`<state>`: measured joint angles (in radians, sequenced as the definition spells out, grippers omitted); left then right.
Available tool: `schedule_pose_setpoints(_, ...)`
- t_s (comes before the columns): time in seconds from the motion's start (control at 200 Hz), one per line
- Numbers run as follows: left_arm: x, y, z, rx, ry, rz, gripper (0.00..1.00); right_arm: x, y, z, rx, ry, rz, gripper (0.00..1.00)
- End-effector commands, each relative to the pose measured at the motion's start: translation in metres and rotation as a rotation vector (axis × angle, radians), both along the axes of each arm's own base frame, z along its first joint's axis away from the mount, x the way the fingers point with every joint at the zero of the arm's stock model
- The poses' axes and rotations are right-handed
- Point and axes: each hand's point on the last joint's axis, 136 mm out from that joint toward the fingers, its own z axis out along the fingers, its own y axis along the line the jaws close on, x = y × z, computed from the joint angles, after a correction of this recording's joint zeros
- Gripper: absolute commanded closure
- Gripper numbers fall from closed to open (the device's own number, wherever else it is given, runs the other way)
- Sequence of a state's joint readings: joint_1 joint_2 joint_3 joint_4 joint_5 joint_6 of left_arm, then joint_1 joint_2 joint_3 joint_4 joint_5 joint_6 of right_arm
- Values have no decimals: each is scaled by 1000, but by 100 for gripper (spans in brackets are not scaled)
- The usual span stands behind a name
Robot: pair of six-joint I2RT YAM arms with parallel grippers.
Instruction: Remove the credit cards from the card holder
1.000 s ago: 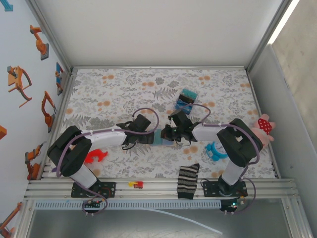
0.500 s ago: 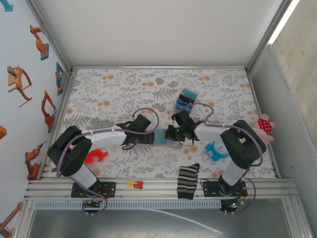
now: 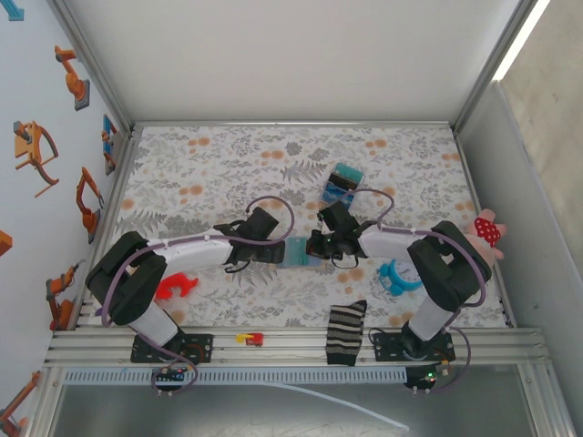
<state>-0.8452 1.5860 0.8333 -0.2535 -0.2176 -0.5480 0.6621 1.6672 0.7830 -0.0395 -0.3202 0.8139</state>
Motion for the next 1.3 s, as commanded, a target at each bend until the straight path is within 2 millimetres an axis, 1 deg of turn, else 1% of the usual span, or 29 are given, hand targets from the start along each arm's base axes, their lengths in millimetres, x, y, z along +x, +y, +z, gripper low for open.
schedule_pose_setpoints(0.0,9,-14,29,-26,-69,-64,3,9,0,15,4,-42,-4,100)
schedule_pose_setpoints(0.08,11,-20,29,-34,-68,-91,3,9,1,16,5,-43,-5,100)
schedule_pose_setpoints(0.145,12,-23,26,-30,-59,-103,3,9,1,16,5,-41,-7,100)
schedule_pose_setpoints(0.351,9,-30,7,-2,-6,-129,3,9,1,16,6,-38,-8,100)
schedule_pose_setpoints(0.506,5,-28,-2,29,19,-144,3,11,0,18,11,-40,-12,100)
schedule_pose_setpoints(0.646,3,-22,-7,68,33,-138,3,11,0,21,22,-46,-9,100)
schedule_pose_setpoints(0.741,3,-17,-9,88,36,-125,3,11,0,25,34,-55,-5,90)
schedule_pose_setpoints(0.856,2,-16,-11,91,42,-118,3,10,3,27,55,-57,1,86)
schedule_pose_setpoints(0.957,1,-16,-13,90,52,-116,3,8,3,25,68,-50,-1,80)
schedule_pose_setpoints(1.162,0,-16,-14,88,56,-114,3,6,8,20,102,-33,2,79)
schedule_pose_setpoints(1.292,-1,-15,-15,91,62,-110,3,5,8,12,101,-8,-10,79)
